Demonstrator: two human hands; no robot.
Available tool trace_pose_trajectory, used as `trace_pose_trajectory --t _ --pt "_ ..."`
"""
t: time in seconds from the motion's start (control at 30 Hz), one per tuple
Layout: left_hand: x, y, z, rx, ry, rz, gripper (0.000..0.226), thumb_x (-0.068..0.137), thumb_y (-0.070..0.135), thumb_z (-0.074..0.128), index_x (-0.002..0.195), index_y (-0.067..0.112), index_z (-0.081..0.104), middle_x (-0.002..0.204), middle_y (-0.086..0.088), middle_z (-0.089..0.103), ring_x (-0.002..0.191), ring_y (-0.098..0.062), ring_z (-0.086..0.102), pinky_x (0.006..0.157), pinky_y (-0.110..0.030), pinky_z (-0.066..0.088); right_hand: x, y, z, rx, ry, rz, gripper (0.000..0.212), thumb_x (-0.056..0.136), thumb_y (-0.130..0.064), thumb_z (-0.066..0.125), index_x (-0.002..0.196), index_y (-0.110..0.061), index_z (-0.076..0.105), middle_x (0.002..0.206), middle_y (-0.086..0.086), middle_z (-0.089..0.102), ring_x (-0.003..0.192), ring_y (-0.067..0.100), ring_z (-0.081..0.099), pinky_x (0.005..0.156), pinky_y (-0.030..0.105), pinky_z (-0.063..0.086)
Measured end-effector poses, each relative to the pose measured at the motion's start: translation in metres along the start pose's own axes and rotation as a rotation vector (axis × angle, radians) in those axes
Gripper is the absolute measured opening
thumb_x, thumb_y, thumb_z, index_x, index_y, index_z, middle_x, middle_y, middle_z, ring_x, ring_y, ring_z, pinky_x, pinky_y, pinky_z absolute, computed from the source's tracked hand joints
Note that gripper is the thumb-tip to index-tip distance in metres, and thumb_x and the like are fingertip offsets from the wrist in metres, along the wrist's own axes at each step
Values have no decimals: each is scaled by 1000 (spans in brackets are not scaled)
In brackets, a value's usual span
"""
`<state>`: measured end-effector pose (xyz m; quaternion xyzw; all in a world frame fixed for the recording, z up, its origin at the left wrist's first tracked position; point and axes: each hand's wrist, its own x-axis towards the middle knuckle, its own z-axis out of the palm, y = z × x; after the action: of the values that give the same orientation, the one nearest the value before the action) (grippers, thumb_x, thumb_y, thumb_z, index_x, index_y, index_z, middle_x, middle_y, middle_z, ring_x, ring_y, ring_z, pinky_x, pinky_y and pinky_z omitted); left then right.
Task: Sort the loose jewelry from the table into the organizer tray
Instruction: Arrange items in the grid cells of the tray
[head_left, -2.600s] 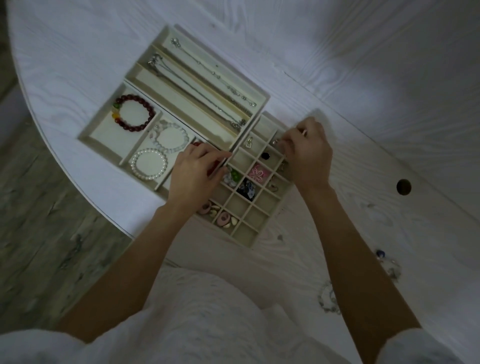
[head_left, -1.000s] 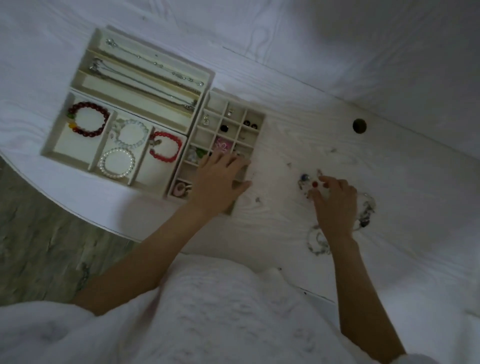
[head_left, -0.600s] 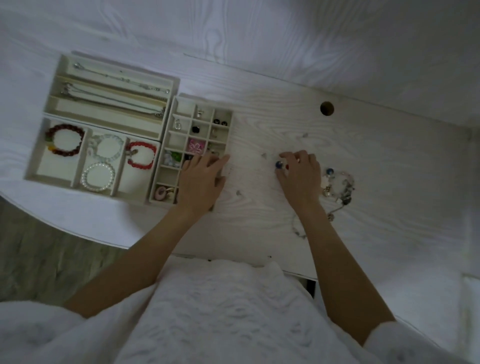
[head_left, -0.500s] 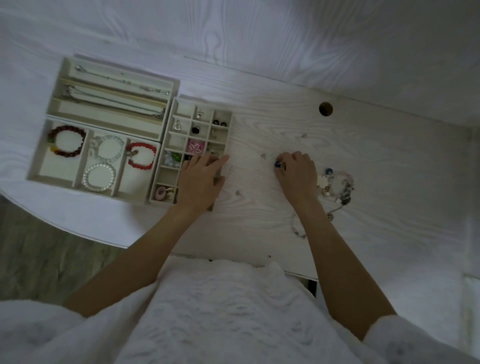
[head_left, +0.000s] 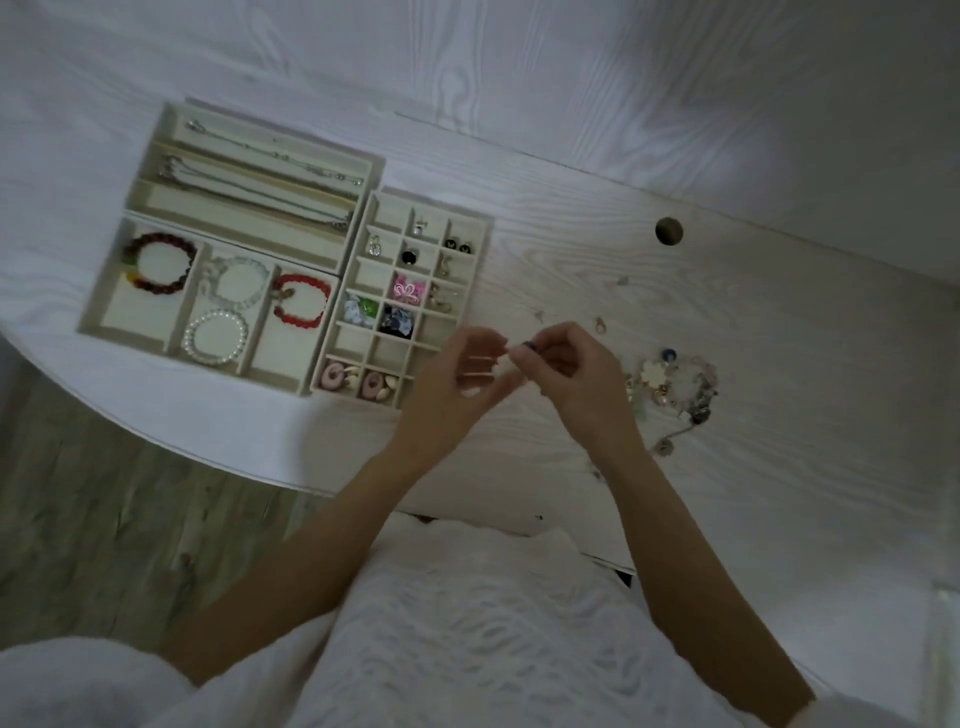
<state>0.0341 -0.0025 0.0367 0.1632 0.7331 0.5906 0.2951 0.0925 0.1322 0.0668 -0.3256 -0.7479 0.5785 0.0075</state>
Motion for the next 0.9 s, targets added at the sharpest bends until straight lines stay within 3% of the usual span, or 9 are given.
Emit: trace_pose_trajectory --t 0.07,0.17,0.27,0.4,0.53,0.67,0.8,0.9 --pt "-13 -8 -8 -149 108 -119 14 84 12 69 96 17 62 89 2 68 80 -8 67 69 -19 53 -2 4 17 32 -53 46 15 83 -22 70 81 -14 59 74 -2 64 67 8 61 60 18 46" --pt "-34 -26 -21 -274 233 -283 14 83 6 68 94 14 65 86 1 69 78 -10 67 65 -20 54 -2 14 41 -32 -146 109 11 86 -24 66 83 -14 63 73 -5 63 66 9 60 60 19 44" --pt "-43 -40 -37 52 356 -112 15 83 10 71 88 23 65 87 13 68 79 -3 65 72 -16 52 -1 22 57 -55 -271 177 10 91 -16 57 93 -11 65 70 -2 63 58 7 55 56 19 41" --pt "-38 -61 -58 519 369 246 7 81 7 71 84 13 70 92 2 66 86 -12 60 74 -23 48 8 21 70 73 -353 221 15 90 1 49 96 -4 62 78 9 65 66 18 61 54 22 47" --pt "-41 -85 -59 864 362 493 7 83 13 71 86 18 75 91 -1 69 88 -23 58 73 -33 43 13 30 77 -328 -317 -128 4 87 -12 61 90 -11 64 76 0 65 66 11 59 61 22 44" --pt "-46 -94 -64 947 348 580 14 89 17 64 97 23 74 97 2 70 95 -22 54 77 -32 37 8 37 83 -752 -284 -387 13 89 -23 58 97 -13 57 83 3 62 73 17 53 57 28 36" --pt "-49 -98 -67 1017 304 556 18 92 16 60 105 21 72 107 4 70 103 -22 53 77 -35 39 13 42 85 -875 -244 -571 15 84 -28 65 87 -14 67 85 4 62 82 22 53 63 25 34" --pt "-54 -98 -70 1072 264 521 22 94 18 56 111 19 70 116 3 67 110 -22 52 83 -36 38 14 45 85 -829 -224 -577 22 83 -28 65 100 -16 70 95 6 58 89 23 51 67 25 38"
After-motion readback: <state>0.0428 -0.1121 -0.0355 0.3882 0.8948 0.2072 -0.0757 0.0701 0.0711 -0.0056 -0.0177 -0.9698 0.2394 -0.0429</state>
